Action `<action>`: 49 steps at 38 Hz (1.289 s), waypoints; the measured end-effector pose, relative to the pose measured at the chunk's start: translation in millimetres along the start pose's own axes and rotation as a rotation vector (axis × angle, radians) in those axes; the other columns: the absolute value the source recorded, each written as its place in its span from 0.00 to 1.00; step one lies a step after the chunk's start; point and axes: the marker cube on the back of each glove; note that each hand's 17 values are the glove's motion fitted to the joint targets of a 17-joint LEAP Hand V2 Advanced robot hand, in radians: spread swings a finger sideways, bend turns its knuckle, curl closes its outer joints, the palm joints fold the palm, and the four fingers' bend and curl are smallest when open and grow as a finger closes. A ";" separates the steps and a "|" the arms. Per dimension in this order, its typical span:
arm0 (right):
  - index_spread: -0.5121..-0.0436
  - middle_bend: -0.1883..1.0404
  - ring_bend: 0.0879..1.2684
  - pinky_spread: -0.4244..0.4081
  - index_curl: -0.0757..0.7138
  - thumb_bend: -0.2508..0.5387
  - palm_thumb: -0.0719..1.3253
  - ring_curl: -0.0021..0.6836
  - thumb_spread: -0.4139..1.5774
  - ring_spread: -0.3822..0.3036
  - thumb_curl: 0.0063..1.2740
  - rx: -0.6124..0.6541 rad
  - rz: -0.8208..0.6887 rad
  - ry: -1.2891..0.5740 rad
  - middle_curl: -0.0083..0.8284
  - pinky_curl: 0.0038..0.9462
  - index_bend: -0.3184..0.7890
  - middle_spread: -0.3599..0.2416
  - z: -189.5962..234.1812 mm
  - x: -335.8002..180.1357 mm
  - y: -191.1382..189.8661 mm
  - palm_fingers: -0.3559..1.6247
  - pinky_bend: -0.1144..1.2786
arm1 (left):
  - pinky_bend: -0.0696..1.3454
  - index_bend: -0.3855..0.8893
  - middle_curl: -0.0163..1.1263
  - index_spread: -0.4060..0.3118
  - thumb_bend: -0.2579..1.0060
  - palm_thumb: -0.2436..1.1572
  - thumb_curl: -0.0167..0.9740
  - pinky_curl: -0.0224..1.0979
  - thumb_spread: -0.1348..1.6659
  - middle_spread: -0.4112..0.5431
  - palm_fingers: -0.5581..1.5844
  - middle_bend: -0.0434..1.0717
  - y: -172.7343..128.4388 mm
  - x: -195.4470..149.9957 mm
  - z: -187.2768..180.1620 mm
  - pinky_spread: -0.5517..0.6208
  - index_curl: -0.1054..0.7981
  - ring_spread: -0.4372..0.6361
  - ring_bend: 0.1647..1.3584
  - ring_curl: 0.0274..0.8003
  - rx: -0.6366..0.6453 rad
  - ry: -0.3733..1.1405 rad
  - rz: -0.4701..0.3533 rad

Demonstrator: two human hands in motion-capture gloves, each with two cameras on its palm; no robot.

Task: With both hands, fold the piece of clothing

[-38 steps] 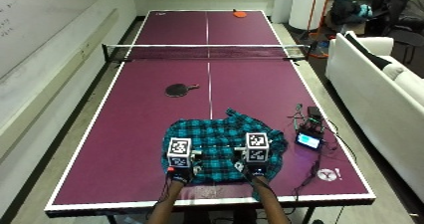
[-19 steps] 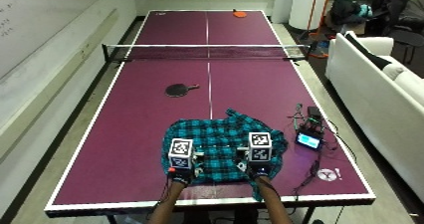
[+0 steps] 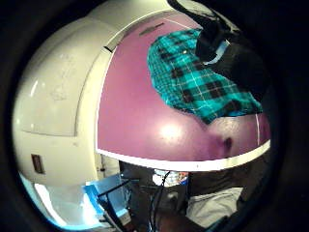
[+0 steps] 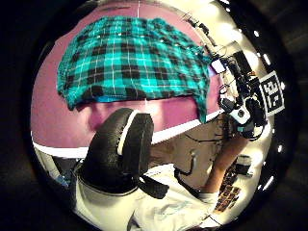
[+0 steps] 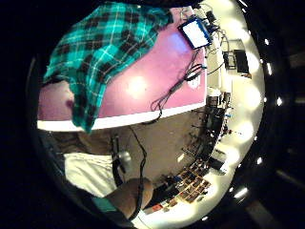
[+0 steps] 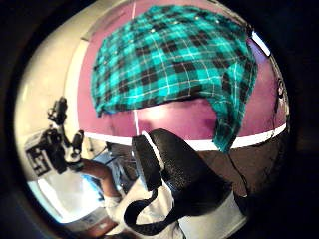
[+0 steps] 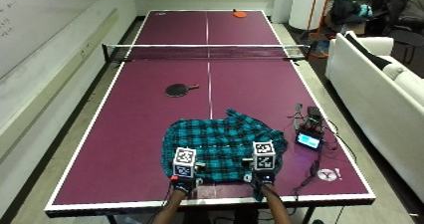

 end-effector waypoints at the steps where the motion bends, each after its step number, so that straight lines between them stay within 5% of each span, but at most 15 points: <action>1: 0.26 0.31 0.17 0.86 0.33 0.31 0.22 0.29 0.76 0.80 0.14 -0.012 -0.007 -0.005 0.32 0.33 0.35 0.55 7.7 0.7 -4.1 0.17 0.46 | 0.42 0.38 0.29 0.48 0.19 0.29 0.21 0.31 0.70 0.46 0.45 0.22 -1.5 0.2 7.8 0.67 0.30 0.53 0.41 0.34 -0.022 -0.005 0.001; 7: 0.30 0.32 0.20 0.85 0.29 0.32 0.27 0.31 0.75 0.82 0.17 -0.072 -0.003 0.031 0.34 0.34 0.34 0.59 26.6 2.2 7.4 0.16 0.49 | 0.42 0.37 0.30 0.50 0.19 0.30 0.23 0.32 0.69 0.46 0.44 0.21 -4.1 1.0 46.5 0.67 0.30 0.53 0.42 0.36 -0.139 -0.100 -0.004; 13: 0.37 0.32 0.25 0.81 0.28 0.34 0.35 0.34 0.75 0.78 0.19 -0.171 -0.001 0.012 0.35 0.35 0.36 0.61 36.6 5.1 26.8 0.17 0.50 | 0.43 0.37 0.30 0.52 0.19 0.31 0.25 0.33 0.66 0.45 0.45 0.20 25.8 3.5 13.9 0.64 0.30 0.49 0.45 0.37 -0.120 -0.108 -0.051; 17: 0.39 0.36 0.30 0.77 0.29 0.34 0.38 0.37 0.75 0.65 0.20 -0.080 0.014 -0.017 0.38 0.34 0.39 0.55 39.6 12.5 23.3 0.23 0.47 | 0.42 0.40 0.30 0.50 0.19 0.32 0.25 0.33 0.67 0.45 0.46 0.19 22.3 -2.9 14.3 0.62 0.32 0.46 0.46 0.37 0.007 -0.104 -0.092; 18: 0.37 0.37 0.34 0.74 0.32 0.38 0.42 0.39 0.77 0.58 0.20 -0.031 0.017 -0.007 0.38 0.33 0.45 0.51 38.6 14.6 22.2 0.30 0.44 | 0.38 0.47 0.32 0.45 0.24 0.38 0.27 0.32 0.70 0.38 0.53 0.27 18.3 -6.1 19.5 0.59 0.35 0.41 0.44 0.37 0.040 -0.115 -0.105; 22: 0.34 0.36 0.34 0.68 0.39 0.45 0.50 0.37 0.81 0.43 0.22 0.152 0.020 0.048 0.39 0.30 0.54 0.39 29.3 19.8 21.1 0.41 0.38 | 0.31 0.55 0.32 0.34 0.28 0.47 0.29 0.29 0.73 0.29 0.63 0.25 -26.3 -17.1 79.9 0.52 0.42 0.31 0.39 0.34 0.148 -0.067 -0.074; 25: 0.33 0.39 0.35 0.62 0.45 0.50 0.56 0.40 0.82 0.32 0.23 0.198 -0.007 0.065 0.41 0.27 0.62 0.31 26.4 24.7 15.1 0.53 0.31 | 0.29 0.58 0.33 0.27 0.30 0.51 0.30 0.29 0.74 0.23 0.69 0.24 -38.6 -21.5 92.0 0.47 0.46 0.25 0.38 0.35 0.183 -0.016 -0.054; 32: 0.37 0.43 0.44 0.44 0.48 0.54 0.64 0.47 0.83 0.15 0.24 0.207 -0.108 0.030 0.45 0.29 0.50 0.18 30.5 49.2 -29.5 0.73 0.28 | 0.26 0.47 0.38 0.17 0.30 0.58 0.31 0.32 0.75 0.12 0.82 0.34 -4.4 -25.0 34.9 0.34 0.48 0.13 0.39 0.40 0.157 0.040 0.009; 40: 0.38 0.46 0.52 0.34 0.49 0.52 0.68 0.57 0.82 0.12 0.23 0.232 -0.188 -0.068 0.49 0.33 0.39 0.14 -69.8 48.4 11.7 0.80 0.27 | 0.26 0.42 0.42 0.14 0.28 0.60 0.31 0.35 0.74 0.06 0.86 0.42 15.7 -40.9 -37.6 0.26 0.49 0.07 0.43 0.46 0.159 0.107 0.070; 45: 0.38 0.48 0.58 0.31 0.47 0.50 0.70 0.61 0.80 0.13 0.23 0.312 -0.190 -0.112 0.52 0.35 0.37 0.14 -107.5 39.4 -6.1 0.82 0.29 | 0.25 0.43 0.43 0.12 0.26 0.61 0.31 0.36 0.74 0.04 0.86 0.44 6.5 -52.5 -66.2 0.24 0.50 0.06 0.46 0.48 0.187 0.087 0.053; 49: 0.38 0.50 0.60 0.28 0.46 0.48 0.71 0.63 0.79 0.15 0.23 0.360 -0.139 -0.087 0.53 0.37 0.38 0.14 -137.4 16.0 -65.0 0.83 0.32 | 0.25 0.43 0.44 0.11 0.25 0.62 0.30 0.36 0.74 0.04 0.87 0.46 -29.4 -71.0 -86.8 0.23 0.51 0.05 0.48 0.50 0.160 0.013 -0.026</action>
